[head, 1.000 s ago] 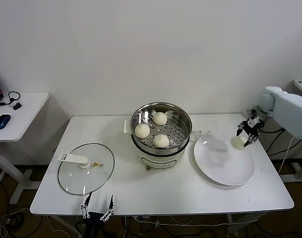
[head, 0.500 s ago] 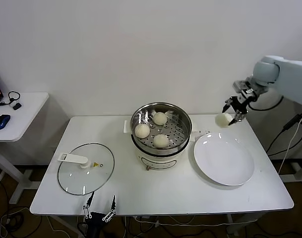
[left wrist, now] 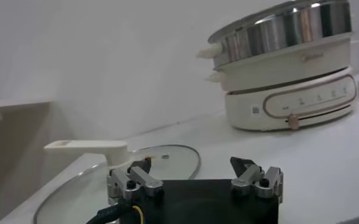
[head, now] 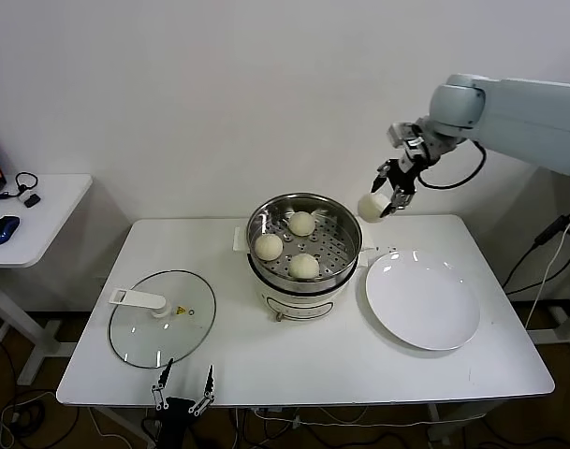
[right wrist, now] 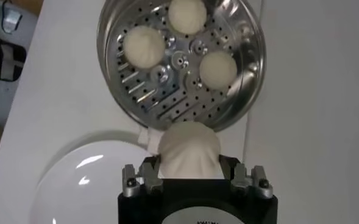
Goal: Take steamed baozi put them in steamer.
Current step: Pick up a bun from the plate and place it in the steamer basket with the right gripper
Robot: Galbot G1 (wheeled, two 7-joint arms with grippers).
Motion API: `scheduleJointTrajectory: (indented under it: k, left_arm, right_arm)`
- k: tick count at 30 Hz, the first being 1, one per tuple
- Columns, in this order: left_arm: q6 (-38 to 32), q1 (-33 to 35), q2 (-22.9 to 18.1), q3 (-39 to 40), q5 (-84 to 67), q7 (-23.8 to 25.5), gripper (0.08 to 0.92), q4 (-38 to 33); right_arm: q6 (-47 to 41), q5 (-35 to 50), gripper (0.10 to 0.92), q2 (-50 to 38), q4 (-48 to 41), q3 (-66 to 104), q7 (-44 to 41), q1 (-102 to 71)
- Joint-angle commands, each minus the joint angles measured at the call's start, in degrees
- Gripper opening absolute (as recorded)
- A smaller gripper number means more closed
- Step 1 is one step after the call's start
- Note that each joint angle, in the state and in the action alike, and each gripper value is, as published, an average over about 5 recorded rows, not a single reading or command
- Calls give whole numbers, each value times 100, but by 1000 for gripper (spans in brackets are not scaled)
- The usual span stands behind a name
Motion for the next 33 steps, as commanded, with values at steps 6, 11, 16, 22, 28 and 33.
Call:
scheduleJointTrajectory:
  k: [6, 11, 16, 22, 28, 33]
  left_arm:
    - [10, -1, -15, -67, -49, 1, 823, 13]
    - [22, 3, -29, -84, -80, 6, 823, -6]
    - [16, -2, -22, -96, -66, 6, 823, 40]
    - [15, 4, -15, -98, -53, 7, 823, 64]
    - [19, 2, -7, -97, -47, 8, 823, 53]
    - [16, 9, -8, -92, -38, 7, 823, 36]
  right_arm:
    - [-365, 229, 670, 1055, -482, 626, 303, -1023]
    - [-360, -24, 670, 1059, -677, 800, 350, -1426]
    - [-364, -191, 670, 962, -741, 956, 414, -1752]
    - [-407, -298, 670, 784, -626, 1114, 489, -2005]
    - [-414, -324, 670, 675, -531, 1102, 489, -1966]
    - [-406, -308, 671, 600, -489, 1087, 566, -1856]
